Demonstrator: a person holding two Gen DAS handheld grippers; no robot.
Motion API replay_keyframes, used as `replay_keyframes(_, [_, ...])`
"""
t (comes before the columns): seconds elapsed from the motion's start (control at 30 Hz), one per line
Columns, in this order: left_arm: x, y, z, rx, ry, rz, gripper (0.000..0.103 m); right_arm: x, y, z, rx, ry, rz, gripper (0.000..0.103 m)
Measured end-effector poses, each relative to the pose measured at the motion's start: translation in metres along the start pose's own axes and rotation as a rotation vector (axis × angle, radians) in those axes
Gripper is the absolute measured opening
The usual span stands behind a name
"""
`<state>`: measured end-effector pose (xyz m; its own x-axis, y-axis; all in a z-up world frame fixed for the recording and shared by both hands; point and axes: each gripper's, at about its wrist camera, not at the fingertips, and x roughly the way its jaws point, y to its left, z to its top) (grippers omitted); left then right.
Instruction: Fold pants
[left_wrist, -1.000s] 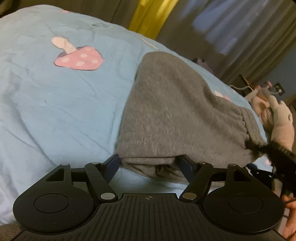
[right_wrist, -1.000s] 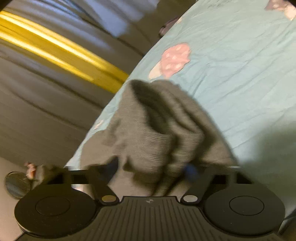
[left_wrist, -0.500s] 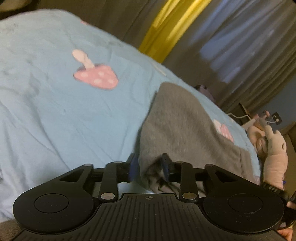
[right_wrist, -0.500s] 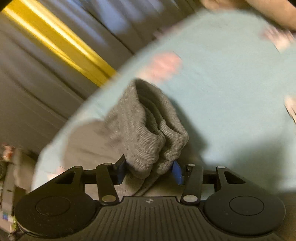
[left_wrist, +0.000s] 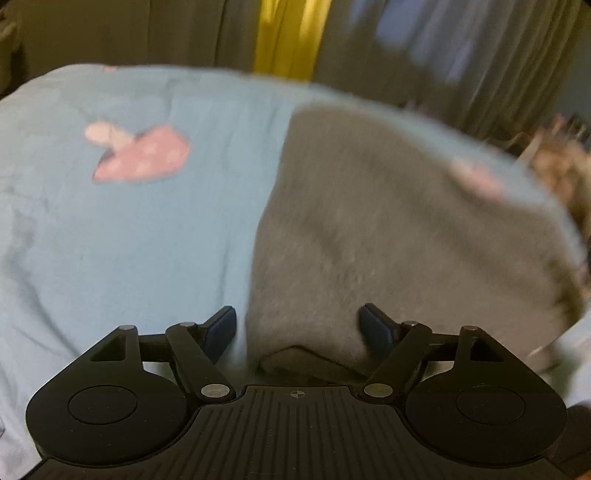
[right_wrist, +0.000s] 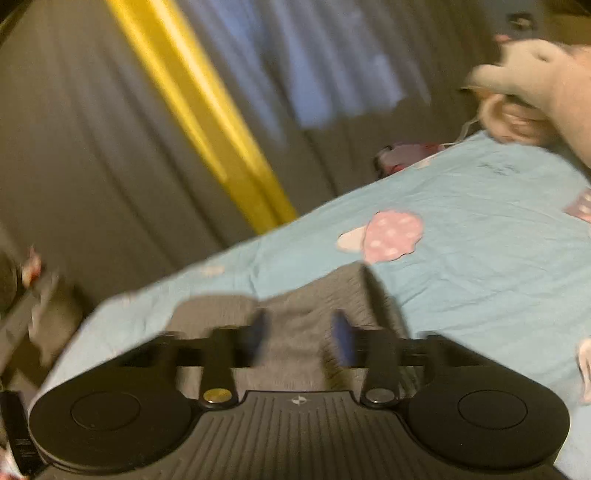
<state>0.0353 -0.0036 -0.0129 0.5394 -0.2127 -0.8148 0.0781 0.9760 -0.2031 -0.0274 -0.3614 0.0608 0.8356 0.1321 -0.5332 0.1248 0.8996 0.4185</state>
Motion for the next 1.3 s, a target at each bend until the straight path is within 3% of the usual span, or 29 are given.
replay_keyframes(0.2, [0.005,0.021,0.000,-0.123,0.004,-0.033,0.086,0.064,0.030,-0.003,-0.192,0.085,-0.001,0.028])
replay_keyframes(0.27, [0.007,0.023,0.001,-0.132,-0.002,-0.034,0.087,0.091,0.042,-0.006,-0.288,0.142,-0.055,0.025])
replay_keyframes(0.33, [0.009,0.024,0.001,-0.134,-0.010,-0.032,0.089,0.118,0.040,-0.004,-0.391,0.129,-0.179,0.001])
replay_keyframes(0.37, [0.010,0.024,0.001,-0.136,-0.011,-0.034,0.090,0.127,0.031,0.000,-0.380,0.117,-0.234,0.000])
replay_keyframes(0.47, [0.010,0.026,0.001,-0.142,-0.010,-0.037,0.090,0.115,0.011,0.017,-0.183,0.118,-0.164,0.000])
replay_keyframes(0.57, [0.010,0.025,0.001,-0.151,-0.011,-0.036,0.092,0.068,0.013,0.009,-0.149,0.045,-0.111,0.023])
replay_keyframes(0.63, [0.012,0.026,0.001,-0.160,-0.014,-0.034,0.093,0.049,0.010,-0.003,-0.166,0.064,-0.072,0.038])
replay_keyframes(0.7, [0.013,0.025,0.002,-0.159,-0.016,-0.030,0.093,0.035,-0.003,-0.024,-0.179,0.098,-0.104,0.038])
replay_keyframes(0.73, [0.013,0.025,0.002,-0.156,-0.018,-0.029,0.093,0.029,-0.012,-0.034,-0.181,0.106,-0.161,0.045])
replay_keyframes(0.77, [0.011,0.024,0.000,-0.153,-0.019,-0.025,0.093,0.026,-0.020,-0.036,-0.144,0.116,-0.184,0.070])
replay_keyframes(0.87, [0.006,0.024,0.000,-0.147,-0.032,0.008,0.093,0.021,-0.041,-0.026,0.038,0.121,-0.185,0.072])
replay_keyframes(0.97, [-0.007,0.026,-0.002,-0.164,-0.065,0.038,0.089,0.012,-0.039,-0.026,0.022,0.118,-0.216,0.075])
replay_keyframes(1.03, [-0.016,0.028,-0.004,-0.173,-0.101,0.011,0.088,0.010,-0.043,-0.034,0.068,0.150,-0.150,0.084])
replay_keyframes(1.13, [-0.026,0.028,-0.005,-0.164,-0.137,-0.062,0.091,0.021,-0.053,-0.040,0.155,0.238,-0.073,0.085])
replay_keyframes(1.3, [-0.003,0.024,-0.002,-0.165,0.008,-0.165,0.091,0.024,-0.058,-0.043,0.201,0.260,-0.053,0.086])
